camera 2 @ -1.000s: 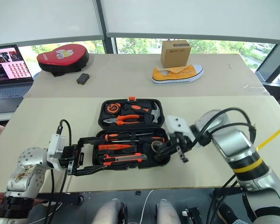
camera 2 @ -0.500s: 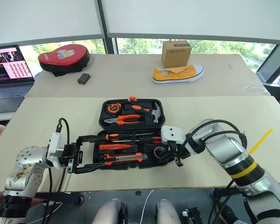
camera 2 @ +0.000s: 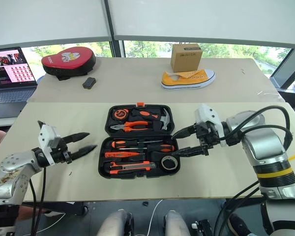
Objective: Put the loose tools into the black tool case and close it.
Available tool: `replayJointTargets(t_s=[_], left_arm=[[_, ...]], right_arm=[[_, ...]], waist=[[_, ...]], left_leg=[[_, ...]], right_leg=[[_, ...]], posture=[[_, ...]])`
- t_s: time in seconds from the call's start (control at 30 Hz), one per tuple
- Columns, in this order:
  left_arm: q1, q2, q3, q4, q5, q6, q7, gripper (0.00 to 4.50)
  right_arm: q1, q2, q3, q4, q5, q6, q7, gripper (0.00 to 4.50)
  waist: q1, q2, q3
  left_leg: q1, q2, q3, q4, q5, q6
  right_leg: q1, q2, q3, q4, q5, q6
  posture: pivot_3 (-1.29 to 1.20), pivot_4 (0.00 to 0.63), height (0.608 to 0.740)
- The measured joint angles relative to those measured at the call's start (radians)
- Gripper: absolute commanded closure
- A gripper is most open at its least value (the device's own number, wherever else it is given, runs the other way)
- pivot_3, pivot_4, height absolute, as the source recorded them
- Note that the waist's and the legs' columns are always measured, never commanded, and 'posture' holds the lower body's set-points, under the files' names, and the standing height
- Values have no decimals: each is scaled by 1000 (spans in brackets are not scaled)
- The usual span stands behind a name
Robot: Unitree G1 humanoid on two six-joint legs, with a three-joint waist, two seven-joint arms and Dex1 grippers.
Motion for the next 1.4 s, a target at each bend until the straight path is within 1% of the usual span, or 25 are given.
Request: replayJointTargets(t_s=[0.03,0.1,0.13,0.17,0.2,0.23,0.3,0.4,0.53,0.63,0.8,0.9,1.1,1.27,1.3,1.4], left_arm=[[1,-5,-3,-3,0,4,4,2908],[2,-6,-5,-6,1,12,13,3488],[2,-6,-6,-10,3,20,20,3974],[2,-6,-9,-12,6,22,26,4255],[1,-6,-13,-12,15,22,31,4488],[-6,-7,-22,-3,32,22,46,4500],[-53,-23,-45,44,78,29,101,4500],[-121,-42,-85,84,114,71,144,4500],[-152,-63,-153,98,135,110,137,4500],[-167,-81,-192,108,145,130,125,4500],[-198,-102,-218,121,157,140,112,4500],[-207,-131,-237,122,168,136,104,4500],[-218,-168,-258,123,183,130,87,4500],[-220,-188,-254,127,189,132,85,4500],[-220,-191,-248,129,188,136,87,3982],[-220,-189,-221,130,181,155,106,3172]], right_arm=[[18,0,3,29,-21,-36,-10,2528],[30,6,4,66,-53,-78,-35,3099],[30,14,3,78,-64,-96,-53,3512],[30,22,3,93,-79,-115,-68,3791],[30,30,4,111,-96,-141,-84,4209],[21,45,8,146,-127,-178,-113,4450],[-17,99,27,244,-212,-270,-211,4450],[-76,177,75,350,-295,-354,-301,4450],[-124,228,108,455,-350,-417,-326,4450],[-125,245,118,483,-353,-429,-318,4450],[-97,212,106,425,-347,-392,-287,4450],[-46,177,79,350,-339,-345,-279,4450],[70,117,29,192,-306,-234,-279,4450],[138,108,-9,112,-276,-162,-305,4450],[148,108,-13,97,-272,-149,-313,4500],[173,110,-21,63,-257,-135,-324,4500]], waist=[[0,0,0],[0,0,0],[-3,0,0],[-5,0,0],[-7,0,0],[-8,0,0],[-10,0,0],[-14,0,0],[-14,0,0],[-15,0,0],[-7,0,0],[4,0,0],[10,0,0],[9,0,0],[8,0,0],[3,0,0]], left_leg=[[-1,0,1,0,0,0],[-1,0,1,-1,0,0],[-1,0,2,-1,0,0],[0,1,2,-1,0,-1],[0,1,2,-1,1,-1],[1,0,2,-1,1,-1],[1,0,2,-1,2,-3],[1,0,2,-1,2,-3],[0,0,3,-1,3,-3],[0,0,3,-1,3,-3],[0,0,2,-1,2,-3],[-1,-1,3,-1,2,-3],[-1,-1,2,-1,2,-2],[-1,-1,2,-1,2,-2],[-1,-1,2,-1,2,-2],[-1,-1,1,-1,2,-2]], right_leg=[[-1,0,0,0,0,0],[-1,0,0,0,0,0],[-2,0,0,1,0,0],[-1,1,0,1,0,0],[-1,1,0,1,0,0],[-1,1,0,1,0,0],[-1,1,0,3,0,-1],[-2,1,1,4,1,-1],[-2,1,0,3,0,-1],[-2,1,1,3,0,-1],[-2,0,0,3,0,-1],[-1,0,0,2,0,-1],[-1,0,0,1,0,-1],[-1,0,0,1,0,-1],[-1,0,0,2,0,-1],[-1,0,0,2,0,-1]], posture=[[0,150,740],[0,150,740],[0,150,740],[0,150,740],[0,150,740],[0,150,740],[0,150,740],[0,150,740],[0,150,740],[0,150,740],[0,150,740],[0,150,740],[0,150,740],[0,150,740],[0,150,740],[0,150,740]])
